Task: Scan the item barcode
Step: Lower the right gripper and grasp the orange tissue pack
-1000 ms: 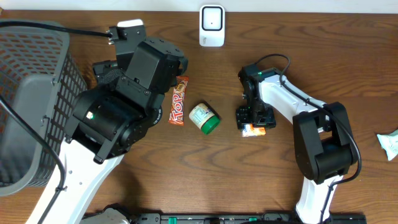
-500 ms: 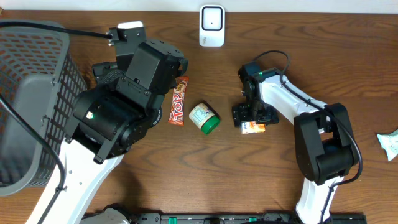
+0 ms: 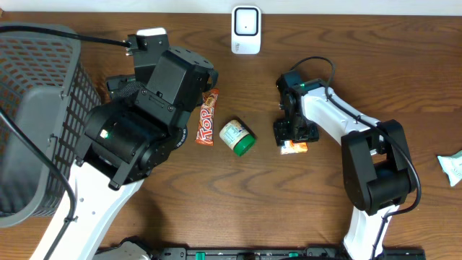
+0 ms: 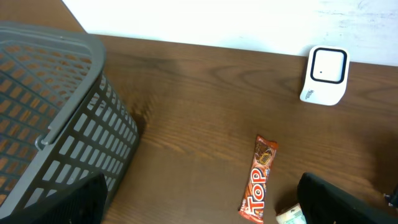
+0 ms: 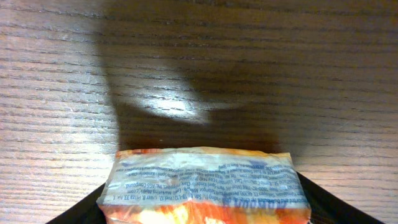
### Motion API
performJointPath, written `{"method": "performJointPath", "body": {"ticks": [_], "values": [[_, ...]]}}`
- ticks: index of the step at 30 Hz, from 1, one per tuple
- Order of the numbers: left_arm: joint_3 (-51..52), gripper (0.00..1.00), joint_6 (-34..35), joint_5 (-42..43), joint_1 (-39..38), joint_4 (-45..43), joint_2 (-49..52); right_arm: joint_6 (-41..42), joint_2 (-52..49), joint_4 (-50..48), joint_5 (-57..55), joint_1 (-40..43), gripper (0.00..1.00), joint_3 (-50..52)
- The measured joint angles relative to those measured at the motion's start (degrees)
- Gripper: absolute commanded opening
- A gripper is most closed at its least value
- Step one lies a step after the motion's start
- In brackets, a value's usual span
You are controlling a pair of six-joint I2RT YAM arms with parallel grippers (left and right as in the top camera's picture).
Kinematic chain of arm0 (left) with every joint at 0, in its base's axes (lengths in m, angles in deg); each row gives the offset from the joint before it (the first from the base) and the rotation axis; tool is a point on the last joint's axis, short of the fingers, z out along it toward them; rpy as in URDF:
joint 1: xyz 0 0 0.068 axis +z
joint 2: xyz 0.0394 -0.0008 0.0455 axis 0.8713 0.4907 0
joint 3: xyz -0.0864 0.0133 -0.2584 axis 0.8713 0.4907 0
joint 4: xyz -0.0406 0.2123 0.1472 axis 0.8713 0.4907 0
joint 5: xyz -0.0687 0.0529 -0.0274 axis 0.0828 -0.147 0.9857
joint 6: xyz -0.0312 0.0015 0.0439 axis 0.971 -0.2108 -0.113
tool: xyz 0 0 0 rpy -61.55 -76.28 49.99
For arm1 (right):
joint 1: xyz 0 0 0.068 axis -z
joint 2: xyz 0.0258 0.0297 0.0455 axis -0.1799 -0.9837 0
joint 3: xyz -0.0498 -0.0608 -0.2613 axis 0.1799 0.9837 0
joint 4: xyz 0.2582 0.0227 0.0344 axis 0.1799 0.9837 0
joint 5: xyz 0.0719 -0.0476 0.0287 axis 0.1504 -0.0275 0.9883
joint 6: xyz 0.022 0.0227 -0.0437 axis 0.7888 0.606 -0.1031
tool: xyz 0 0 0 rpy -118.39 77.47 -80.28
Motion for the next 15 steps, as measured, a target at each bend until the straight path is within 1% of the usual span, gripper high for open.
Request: {"method": "performJointPath", "body": {"ticks": [7, 15], "values": [[0.0, 0.98, 0.0, 0.0, 0.0, 0.0, 0.0, 0.0, 0.0, 0.5, 1.3, 0.0, 0.62, -0.4], [0.0, 0.98, 0.0, 0.0, 0.0, 0.0, 0.0, 0.0, -0.4, 5.3, 8.6, 0.0, 0.61, -3.0]]}}
